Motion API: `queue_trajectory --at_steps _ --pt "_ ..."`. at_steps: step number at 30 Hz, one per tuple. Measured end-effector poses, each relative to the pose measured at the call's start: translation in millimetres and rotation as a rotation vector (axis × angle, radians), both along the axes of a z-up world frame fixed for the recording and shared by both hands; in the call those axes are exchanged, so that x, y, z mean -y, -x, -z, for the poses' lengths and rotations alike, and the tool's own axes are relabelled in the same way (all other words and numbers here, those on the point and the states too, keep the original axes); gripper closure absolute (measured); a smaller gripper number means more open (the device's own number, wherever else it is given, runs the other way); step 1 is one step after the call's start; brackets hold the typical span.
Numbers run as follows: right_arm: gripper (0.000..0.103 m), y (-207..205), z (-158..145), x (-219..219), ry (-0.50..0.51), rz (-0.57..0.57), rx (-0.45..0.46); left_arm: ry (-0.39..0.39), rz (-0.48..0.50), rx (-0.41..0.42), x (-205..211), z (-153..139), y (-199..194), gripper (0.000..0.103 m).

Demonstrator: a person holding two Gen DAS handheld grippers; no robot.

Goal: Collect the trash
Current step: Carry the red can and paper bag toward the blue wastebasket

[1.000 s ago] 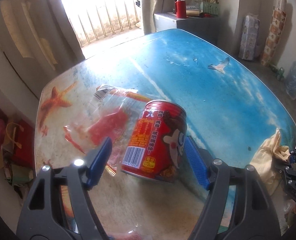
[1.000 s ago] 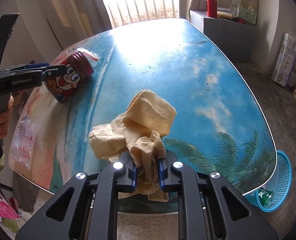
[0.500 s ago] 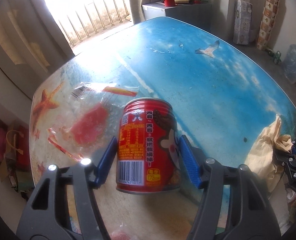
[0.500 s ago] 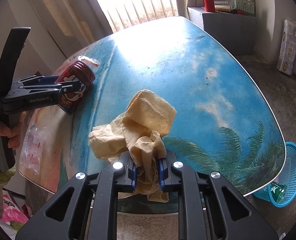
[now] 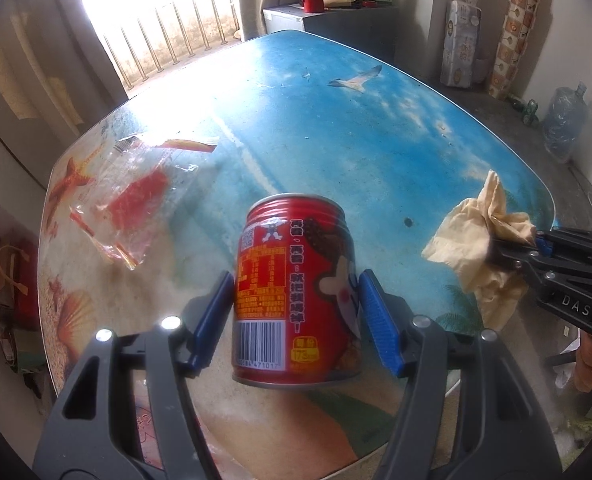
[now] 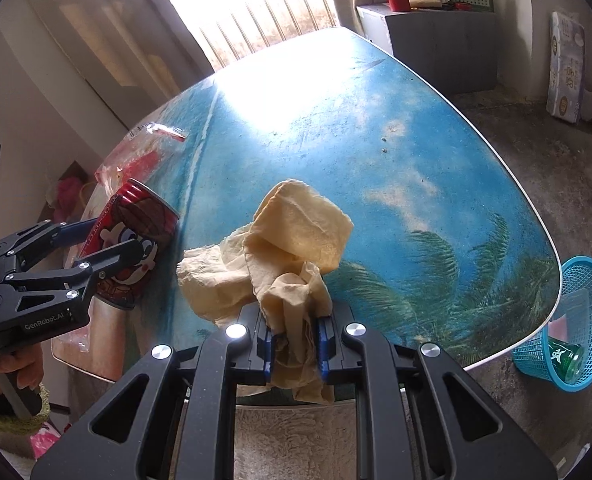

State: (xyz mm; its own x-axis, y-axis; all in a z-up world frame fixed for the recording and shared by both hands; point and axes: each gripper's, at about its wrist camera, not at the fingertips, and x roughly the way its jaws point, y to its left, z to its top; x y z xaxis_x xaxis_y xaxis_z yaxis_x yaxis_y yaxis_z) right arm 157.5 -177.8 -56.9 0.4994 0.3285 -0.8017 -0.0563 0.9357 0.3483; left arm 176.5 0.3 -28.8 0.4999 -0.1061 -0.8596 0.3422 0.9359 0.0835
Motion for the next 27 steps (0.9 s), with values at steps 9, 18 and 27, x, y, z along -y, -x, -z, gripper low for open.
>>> queue_trajectory --at_steps 9,18,27 --pt "0.088 6.5 -8.3 9.5 -0.047 0.041 0.001 0.032 -0.019 0.004 -4.6 0.6 -2.5 0.043" --pt "0.088 16.4 -19.3 19.6 -0.074 0.068 0.014 0.069 0.004 0.042 0.6 -16.1 7.0 0.043" --pt "0.088 23.9 -39.2 36.6 -0.094 0.108 0.052 0.068 0.042 0.105 14.9 -36.8 13.6 0.043"
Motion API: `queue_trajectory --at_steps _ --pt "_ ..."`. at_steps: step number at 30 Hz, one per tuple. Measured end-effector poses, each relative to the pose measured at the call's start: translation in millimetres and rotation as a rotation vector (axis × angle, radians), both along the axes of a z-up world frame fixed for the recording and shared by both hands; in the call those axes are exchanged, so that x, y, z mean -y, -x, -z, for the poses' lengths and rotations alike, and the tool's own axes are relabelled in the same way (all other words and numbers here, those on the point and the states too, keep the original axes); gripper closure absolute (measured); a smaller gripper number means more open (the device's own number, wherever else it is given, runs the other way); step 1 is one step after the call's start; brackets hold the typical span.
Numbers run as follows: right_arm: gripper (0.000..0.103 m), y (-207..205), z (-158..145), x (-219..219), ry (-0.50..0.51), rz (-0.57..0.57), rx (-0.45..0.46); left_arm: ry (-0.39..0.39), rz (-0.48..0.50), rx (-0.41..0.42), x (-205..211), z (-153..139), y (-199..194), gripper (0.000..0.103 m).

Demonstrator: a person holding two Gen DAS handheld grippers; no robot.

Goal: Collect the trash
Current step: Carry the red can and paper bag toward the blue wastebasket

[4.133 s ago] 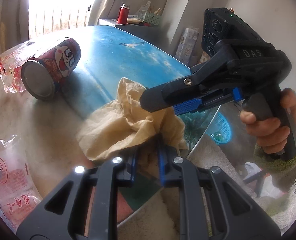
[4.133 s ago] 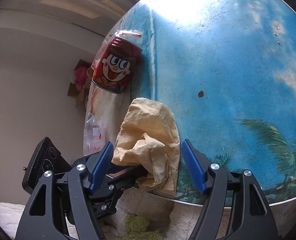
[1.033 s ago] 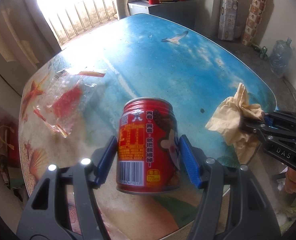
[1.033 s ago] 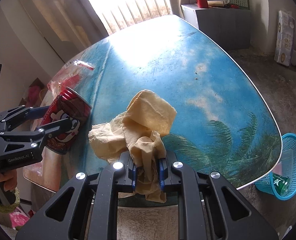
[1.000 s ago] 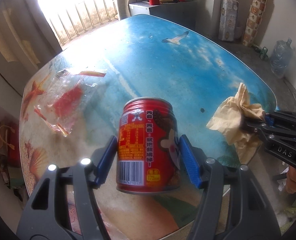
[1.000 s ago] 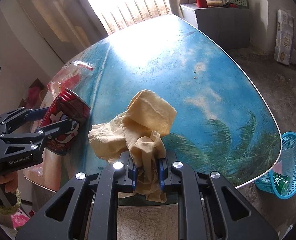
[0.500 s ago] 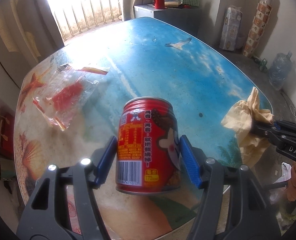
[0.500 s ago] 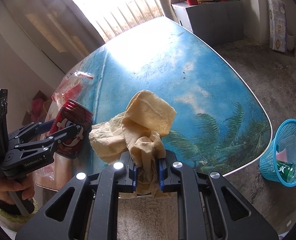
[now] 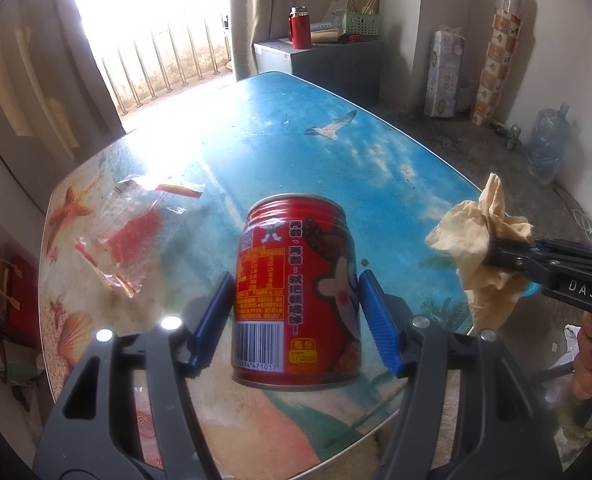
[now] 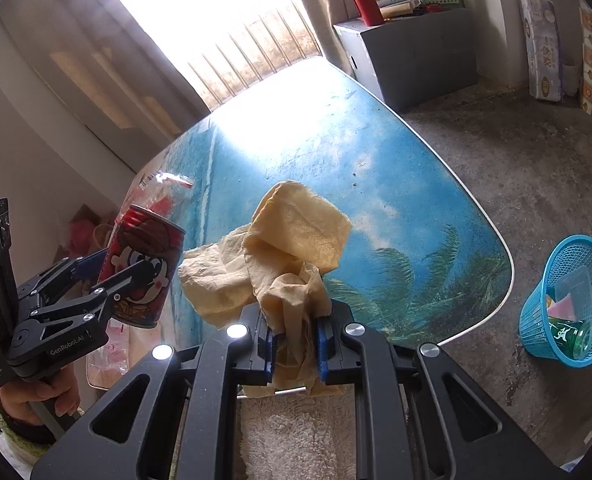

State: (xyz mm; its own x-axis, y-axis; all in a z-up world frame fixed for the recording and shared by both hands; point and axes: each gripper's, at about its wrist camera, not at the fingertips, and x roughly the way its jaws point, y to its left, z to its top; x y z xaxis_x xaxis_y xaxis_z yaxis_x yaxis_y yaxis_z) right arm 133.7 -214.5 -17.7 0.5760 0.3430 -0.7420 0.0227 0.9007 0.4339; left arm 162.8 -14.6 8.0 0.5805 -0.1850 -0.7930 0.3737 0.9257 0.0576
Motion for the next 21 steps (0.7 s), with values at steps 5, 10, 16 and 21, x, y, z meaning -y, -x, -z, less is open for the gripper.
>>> queue_trajectory --at_steps 5,10,16,21 --pt "0.088 5.5 -5.1 10.1 -0.006 0.020 0.009 -0.003 0.013 0.021 7.9 -6.8 3.6 0.043" --pt "0.088 12.8 -2.1 17.4 -0.020 0.033 0.000 -0.008 0.027 0.021 14.8 -6.1 7.2 0.043" --pt "0.088 11.7 0.3 26.2 -0.035 0.054 -0.006 -0.027 0.039 0.020 22.2 -3.8 8.5 0.043" --pt "0.088 12.3 0.7 32.6 -0.047 0.062 -0.005 -0.045 0.043 0.032 29.3 -5.1 11.5 0.042"
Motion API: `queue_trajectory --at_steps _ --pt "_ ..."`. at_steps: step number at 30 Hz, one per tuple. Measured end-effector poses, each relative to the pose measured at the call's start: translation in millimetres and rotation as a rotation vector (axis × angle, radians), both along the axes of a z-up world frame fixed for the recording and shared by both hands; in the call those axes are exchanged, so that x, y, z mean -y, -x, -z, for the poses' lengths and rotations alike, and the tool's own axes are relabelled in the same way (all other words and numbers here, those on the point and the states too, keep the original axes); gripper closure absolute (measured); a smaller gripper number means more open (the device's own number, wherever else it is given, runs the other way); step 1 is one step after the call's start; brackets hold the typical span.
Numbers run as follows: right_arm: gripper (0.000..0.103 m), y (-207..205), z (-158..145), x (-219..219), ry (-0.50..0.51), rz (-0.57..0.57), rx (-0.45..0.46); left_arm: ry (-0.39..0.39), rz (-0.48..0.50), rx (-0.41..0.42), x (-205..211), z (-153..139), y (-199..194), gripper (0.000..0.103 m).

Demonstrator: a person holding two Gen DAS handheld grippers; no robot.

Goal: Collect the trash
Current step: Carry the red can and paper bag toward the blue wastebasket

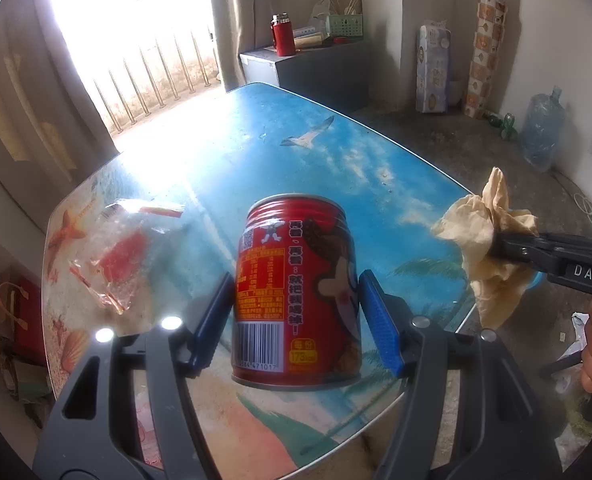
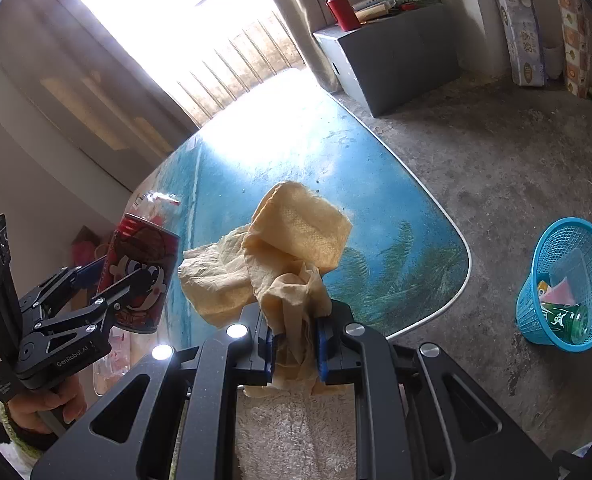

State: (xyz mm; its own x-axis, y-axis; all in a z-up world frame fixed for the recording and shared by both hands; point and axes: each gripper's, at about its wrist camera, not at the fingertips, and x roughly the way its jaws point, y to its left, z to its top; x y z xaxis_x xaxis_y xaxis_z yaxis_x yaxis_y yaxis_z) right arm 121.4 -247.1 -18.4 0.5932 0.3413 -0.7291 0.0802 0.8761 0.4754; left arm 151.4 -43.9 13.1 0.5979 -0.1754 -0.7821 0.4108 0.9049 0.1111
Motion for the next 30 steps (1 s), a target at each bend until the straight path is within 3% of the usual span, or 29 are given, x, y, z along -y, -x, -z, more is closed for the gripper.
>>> queue_trajectory --at_steps 30 --pt "0.088 5.5 0.0 4.0 -0.014 -0.005 0.014 -0.029 0.000 0.036 8.3 -7.2 5.4 0.043"
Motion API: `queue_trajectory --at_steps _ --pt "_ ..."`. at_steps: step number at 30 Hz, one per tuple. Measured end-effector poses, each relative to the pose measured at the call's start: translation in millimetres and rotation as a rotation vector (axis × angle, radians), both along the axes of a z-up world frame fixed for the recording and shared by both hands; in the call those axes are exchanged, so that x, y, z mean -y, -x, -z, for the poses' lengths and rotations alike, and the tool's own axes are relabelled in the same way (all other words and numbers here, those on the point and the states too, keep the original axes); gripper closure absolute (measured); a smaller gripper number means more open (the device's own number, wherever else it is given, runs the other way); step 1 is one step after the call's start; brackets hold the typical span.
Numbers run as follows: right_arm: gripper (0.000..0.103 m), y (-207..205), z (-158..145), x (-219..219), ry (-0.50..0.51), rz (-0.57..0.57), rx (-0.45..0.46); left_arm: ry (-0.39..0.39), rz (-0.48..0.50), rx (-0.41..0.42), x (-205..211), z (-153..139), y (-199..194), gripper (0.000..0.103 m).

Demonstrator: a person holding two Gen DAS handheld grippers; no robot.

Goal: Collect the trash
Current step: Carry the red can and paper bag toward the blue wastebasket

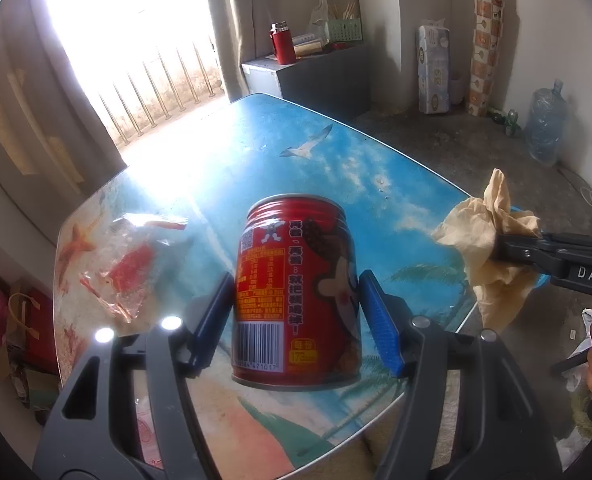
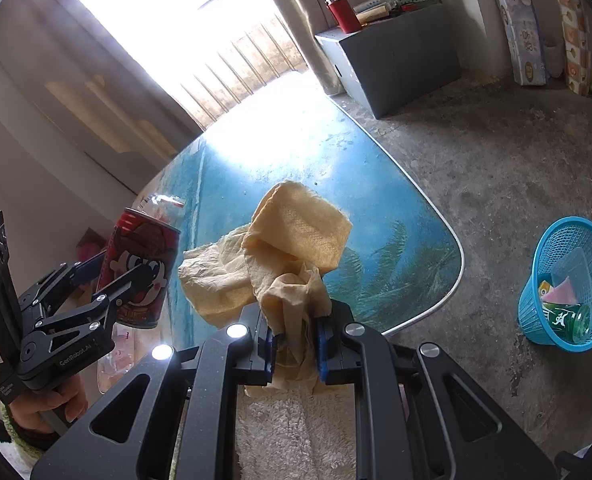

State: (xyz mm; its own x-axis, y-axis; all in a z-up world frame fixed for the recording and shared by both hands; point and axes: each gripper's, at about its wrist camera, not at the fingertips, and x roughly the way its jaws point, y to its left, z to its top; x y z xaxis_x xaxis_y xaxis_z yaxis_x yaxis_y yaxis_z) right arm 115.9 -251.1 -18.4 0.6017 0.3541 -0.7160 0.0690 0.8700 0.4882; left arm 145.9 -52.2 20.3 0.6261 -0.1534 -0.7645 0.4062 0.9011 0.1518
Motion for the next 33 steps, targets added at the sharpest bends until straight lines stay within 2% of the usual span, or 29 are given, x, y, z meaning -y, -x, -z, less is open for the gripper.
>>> queue_trajectory --at_steps 13,19,27,33 --pt "0.088 15.3 -5.1 11.6 -0.013 0.013 0.025 -0.009 0.013 0.038 7.8 -9.8 11.2 0.042" --pt "0.088 32.0 -10.6 20.6 -0.015 0.037 0.039 0.012 0.038 0.056 14.6 -17.4 18.6 0.043" --pt "0.088 70.3 -12.6 42.0 -0.015 0.123 0.047 0.101 0.158 0.056 43.4 -32.1 28.0 0.043" --pt "0.088 111.1 -12.5 89.8 -0.012 0.284 0.064 0.157 0.287 0.038 87.7 -38.9 36.5 0.042"
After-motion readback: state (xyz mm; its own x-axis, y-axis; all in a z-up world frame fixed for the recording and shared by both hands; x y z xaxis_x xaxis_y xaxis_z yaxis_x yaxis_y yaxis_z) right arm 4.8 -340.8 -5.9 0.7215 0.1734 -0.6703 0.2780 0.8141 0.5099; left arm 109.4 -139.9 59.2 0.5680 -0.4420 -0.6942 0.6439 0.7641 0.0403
